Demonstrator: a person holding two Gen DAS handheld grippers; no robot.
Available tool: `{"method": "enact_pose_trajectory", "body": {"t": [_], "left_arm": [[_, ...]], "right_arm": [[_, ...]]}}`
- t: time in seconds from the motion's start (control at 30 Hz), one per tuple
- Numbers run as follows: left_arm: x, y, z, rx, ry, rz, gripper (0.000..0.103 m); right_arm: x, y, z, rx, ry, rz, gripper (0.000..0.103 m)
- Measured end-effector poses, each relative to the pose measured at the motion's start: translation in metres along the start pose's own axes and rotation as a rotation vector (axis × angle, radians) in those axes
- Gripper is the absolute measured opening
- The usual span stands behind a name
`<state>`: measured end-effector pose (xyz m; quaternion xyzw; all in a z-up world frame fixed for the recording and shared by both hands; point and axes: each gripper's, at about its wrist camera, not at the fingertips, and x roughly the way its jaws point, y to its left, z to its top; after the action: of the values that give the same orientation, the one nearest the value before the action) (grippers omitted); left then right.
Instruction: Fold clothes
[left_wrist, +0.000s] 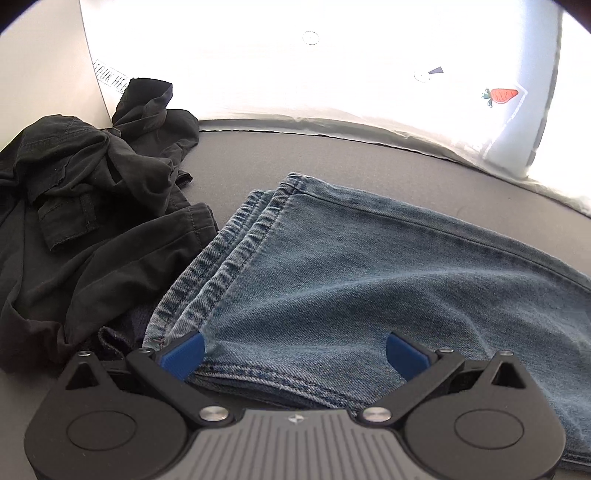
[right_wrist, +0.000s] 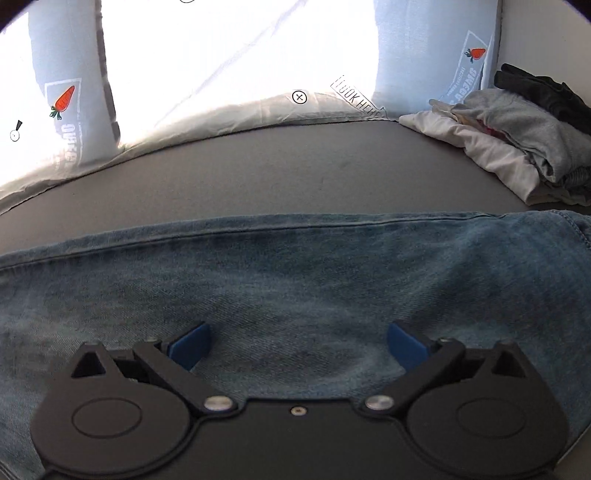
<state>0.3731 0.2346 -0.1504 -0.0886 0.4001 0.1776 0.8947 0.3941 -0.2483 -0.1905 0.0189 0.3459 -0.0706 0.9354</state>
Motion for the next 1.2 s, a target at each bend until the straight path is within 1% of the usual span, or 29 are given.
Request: {"method": "enact_pose_trajectory", "body": {"t": [0.07,0.13,0.2,0.27,0.33,0.4,0.43,0.5,0.53,0.63,0.67,0.7,0.73,0.77,0.83,0.87,1.0,1.1,1.2], "left_arm": [[-0.011,0.013,-0.005,-0.080,0.005,-0.019,0.103],[-0.018,0.032,-0.011,-0.192,0.009,-0.034,0.102],[-0.021,0.049,-0.016,-0.286,0.005,-0.066,0.099],[-0.018,0.062,-0.017,-0.358,0.016,-0.096,0.083],[-0.011,0.072,-0.016,-0.413,0.032,-0.111,0.077],[-0.005,0.077,-0.014,-0.451,0.031,-0.121,0.077],[-0.003,0.078,-0.012,-0.456,0.027,-0.121,0.077],[0.002,0.077,-0.008,-0.452,0.022,-0.122,0.083],[0.004,0.074,-0.006,-0.440,0.020,-0.118,0.089],[0.008,0.066,-0.003,-0.401,0.016,-0.092,0.088],[0.008,0.064,-0.002,-0.394,0.017,-0.082,0.086],[0.008,0.064,-0.002,-0.408,0.023,-0.087,0.081],[0.007,0.065,-0.001,-0.421,0.030,-0.091,0.064],[0.007,0.065,-0.001,-0.435,0.036,-0.096,0.041],[0.006,0.068,0.000,-0.470,0.038,-0.116,0.023],[0.005,0.068,0.001,-0.480,0.035,-0.128,0.018],[-0.011,0.059,0.012,-0.401,-0.017,-0.168,0.015],[-0.027,0.047,0.024,-0.371,-0.072,-0.227,0.014],[-0.042,0.022,0.041,-0.279,-0.125,-0.276,0.013]], "right_arm": [[-0.005,0.001,-0.010,0.001,-0.054,-0.005,0.103],[-0.006,-0.003,-0.009,0.013,-0.048,0.004,0.103],[-0.007,-0.005,-0.009,0.012,-0.051,0.003,0.103],[-0.005,-0.006,-0.008,0.012,-0.050,0.003,0.103],[-0.004,-0.006,-0.007,0.011,-0.050,0.002,0.103],[-0.004,-0.005,-0.008,0.010,-0.050,0.002,0.103],[-0.004,-0.004,-0.008,0.010,-0.050,0.001,0.103],[-0.004,-0.004,-0.008,0.009,-0.050,0.001,0.103],[-0.004,-0.004,-0.008,0.009,-0.050,0.001,0.103],[-0.004,-0.004,-0.008,0.009,-0.050,0.000,0.103],[-0.004,-0.004,-0.008,0.009,-0.050,0.000,0.103],[-0.004,-0.004,-0.008,0.008,-0.051,0.000,0.103],[-0.005,-0.004,-0.008,0.008,-0.051,0.000,0.103],[-0.005,-0.003,-0.008,0.008,-0.050,0.000,0.103],[-0.005,-0.003,-0.008,0.008,-0.050,0.000,0.103],[-0.005,-0.003,-0.008,0.008,-0.050,0.000,0.103],[-0.005,-0.003,-0.008,0.009,-0.051,0.000,0.103],[-0.005,-0.003,-0.008,0.010,-0.051,0.002,0.103],[-0.005,-0.004,-0.008,0.011,-0.052,0.002,0.103]]}}
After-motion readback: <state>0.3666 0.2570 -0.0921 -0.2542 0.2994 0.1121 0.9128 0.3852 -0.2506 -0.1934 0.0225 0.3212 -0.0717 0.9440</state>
